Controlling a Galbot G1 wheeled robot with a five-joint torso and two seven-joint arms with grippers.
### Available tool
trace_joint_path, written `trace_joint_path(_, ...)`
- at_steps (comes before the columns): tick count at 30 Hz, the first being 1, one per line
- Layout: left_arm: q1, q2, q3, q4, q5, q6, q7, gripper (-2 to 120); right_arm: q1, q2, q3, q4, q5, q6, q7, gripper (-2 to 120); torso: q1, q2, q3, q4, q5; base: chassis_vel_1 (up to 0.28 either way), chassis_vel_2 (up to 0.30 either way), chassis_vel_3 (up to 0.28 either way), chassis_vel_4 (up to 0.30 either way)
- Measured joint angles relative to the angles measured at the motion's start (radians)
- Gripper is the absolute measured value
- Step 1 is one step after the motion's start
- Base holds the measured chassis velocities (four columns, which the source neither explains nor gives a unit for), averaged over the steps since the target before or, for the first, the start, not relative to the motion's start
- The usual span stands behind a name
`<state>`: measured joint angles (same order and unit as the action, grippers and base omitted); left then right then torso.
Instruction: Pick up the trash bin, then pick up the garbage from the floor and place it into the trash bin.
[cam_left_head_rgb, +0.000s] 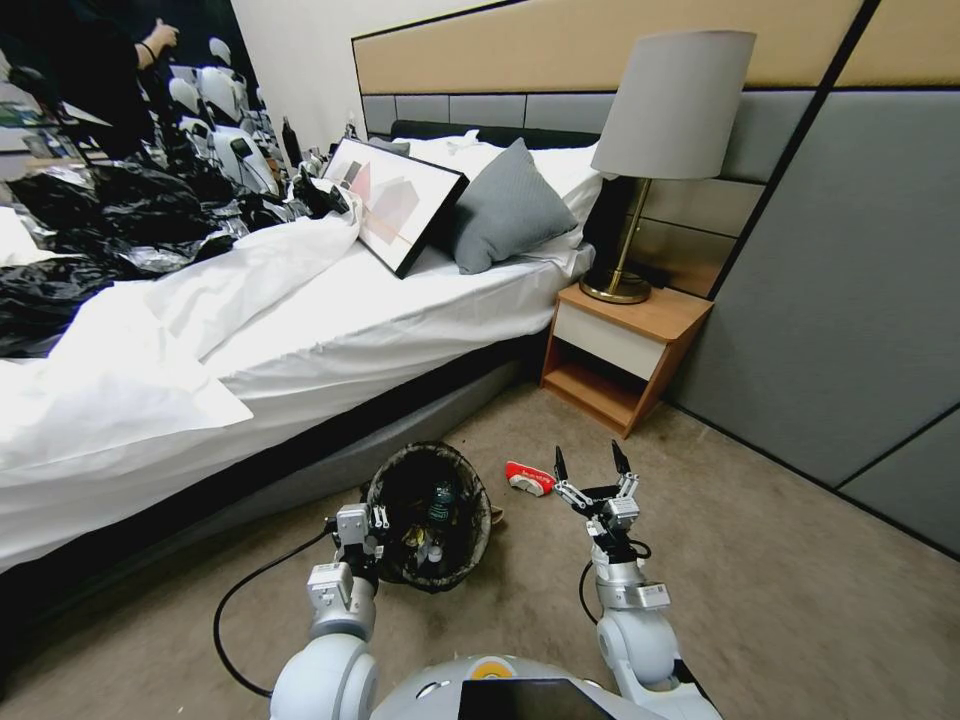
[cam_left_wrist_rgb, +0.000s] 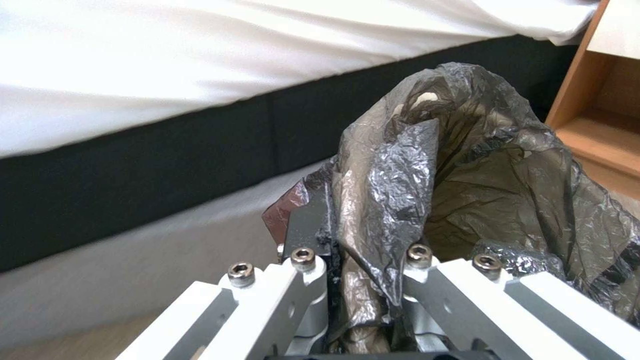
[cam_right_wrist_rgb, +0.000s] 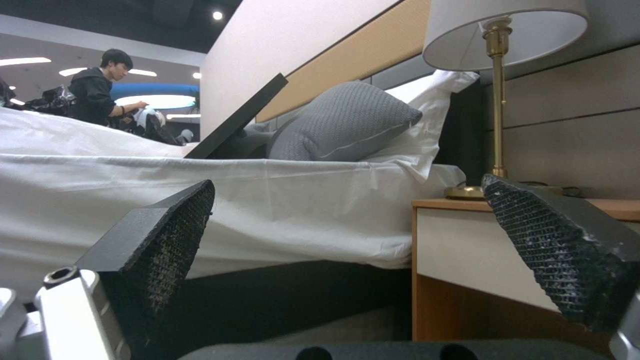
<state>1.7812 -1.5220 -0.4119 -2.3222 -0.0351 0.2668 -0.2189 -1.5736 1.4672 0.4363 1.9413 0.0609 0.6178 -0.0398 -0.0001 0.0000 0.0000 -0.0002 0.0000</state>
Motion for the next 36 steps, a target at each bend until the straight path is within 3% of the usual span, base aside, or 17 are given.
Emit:
trace_joint_path(8, 0.000, 0.001, 0.001, 0.000, 0.001, 0.000, 0.000, 6, 0.023, -0.001, -0.001, -0.006, -0.005, 0.022, -0.007, 100, 0.000, 0.000, 0.000, 0.0004, -0.0002, -0.138, 0.150, 0.155, -0.148)
trace_joint_path(36, -0.003, 0.001, 0.017, 0.007, 0.007, 0.000, 0.000, 6, 0.053, -0.001, -0.005, -0.016, -0.013, 0.020, -0.007, 100, 0.000, 0.000, 0.000, 0.0001, 0.0000, 0.002, -0.001, -0.002, 0.001)
